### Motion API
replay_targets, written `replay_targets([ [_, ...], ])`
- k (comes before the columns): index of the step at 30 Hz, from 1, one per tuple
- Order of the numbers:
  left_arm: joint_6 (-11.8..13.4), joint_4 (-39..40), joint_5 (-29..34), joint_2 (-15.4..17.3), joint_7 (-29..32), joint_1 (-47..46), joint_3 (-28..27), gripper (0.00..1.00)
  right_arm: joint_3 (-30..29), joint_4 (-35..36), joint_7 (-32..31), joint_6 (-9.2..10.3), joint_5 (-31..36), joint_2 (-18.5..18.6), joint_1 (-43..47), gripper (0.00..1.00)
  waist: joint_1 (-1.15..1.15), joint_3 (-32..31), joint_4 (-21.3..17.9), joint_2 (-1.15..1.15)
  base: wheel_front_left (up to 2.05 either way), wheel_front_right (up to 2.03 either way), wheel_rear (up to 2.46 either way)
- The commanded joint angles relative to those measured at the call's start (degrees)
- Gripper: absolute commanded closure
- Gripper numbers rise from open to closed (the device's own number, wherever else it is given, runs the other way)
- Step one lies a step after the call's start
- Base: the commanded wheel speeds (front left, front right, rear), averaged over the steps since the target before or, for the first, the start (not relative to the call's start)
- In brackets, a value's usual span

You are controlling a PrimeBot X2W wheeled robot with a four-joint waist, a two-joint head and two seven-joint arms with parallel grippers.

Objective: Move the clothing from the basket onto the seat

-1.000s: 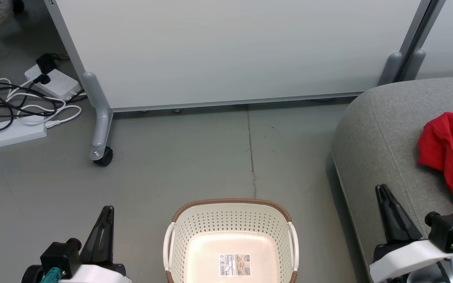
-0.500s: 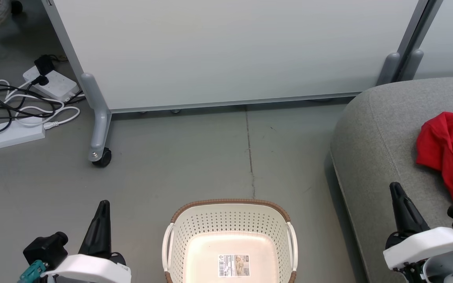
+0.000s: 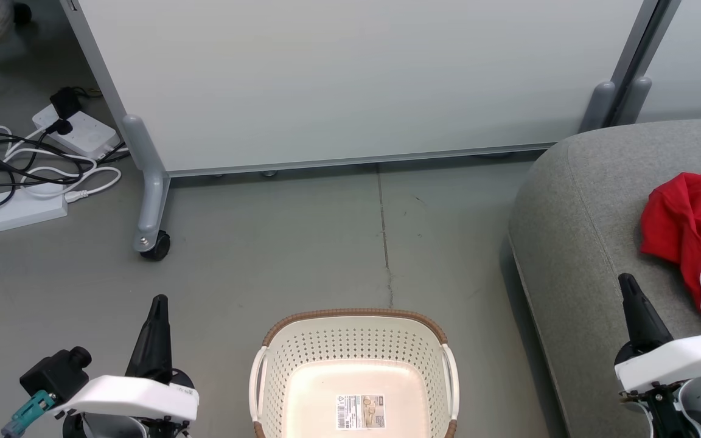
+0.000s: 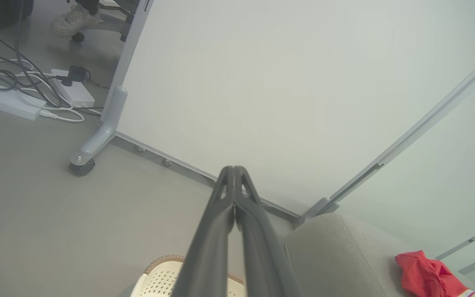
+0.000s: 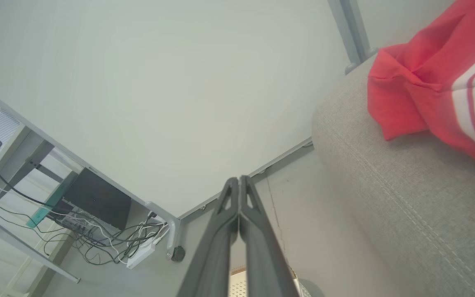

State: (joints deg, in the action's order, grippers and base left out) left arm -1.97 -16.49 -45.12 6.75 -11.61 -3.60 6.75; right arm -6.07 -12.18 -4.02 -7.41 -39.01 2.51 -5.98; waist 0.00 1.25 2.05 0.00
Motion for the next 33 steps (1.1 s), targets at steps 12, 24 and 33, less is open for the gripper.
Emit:
replay_targets([
  [12, -1.4, -0.5, -10.2, -0.4, 1.0, -3.9, -0.7, 1.0, -2.7, -2.6, -3.0, -0.06, -10.3, 1.0, -4.2, 1.0, 0.0, -0.1, -0.3, 0.0, 0.0, 0.0, 0.0],
  [24, -2.2, -1.4, -17.3, -1.0, 1.7, -5.3, -1.0, 1.0, -4.3, -5.0, -5.0, -0.07, -17.6, 1.3, -6.1, 1.0, 0.0, -0.2, -0.5, 0.0, 0.0, 0.0, 0.0],
  [33, -2.8, -2.1, -23.1, -1.5, 2.3, -6.4, -1.2, 1.0, -5.8, -7.0, -6.7, -0.08, -23.5, 1.5, -7.6, 1.0, 0.0, -0.3, -0.7, 0.0, 0.0, 0.0, 0.0],
])
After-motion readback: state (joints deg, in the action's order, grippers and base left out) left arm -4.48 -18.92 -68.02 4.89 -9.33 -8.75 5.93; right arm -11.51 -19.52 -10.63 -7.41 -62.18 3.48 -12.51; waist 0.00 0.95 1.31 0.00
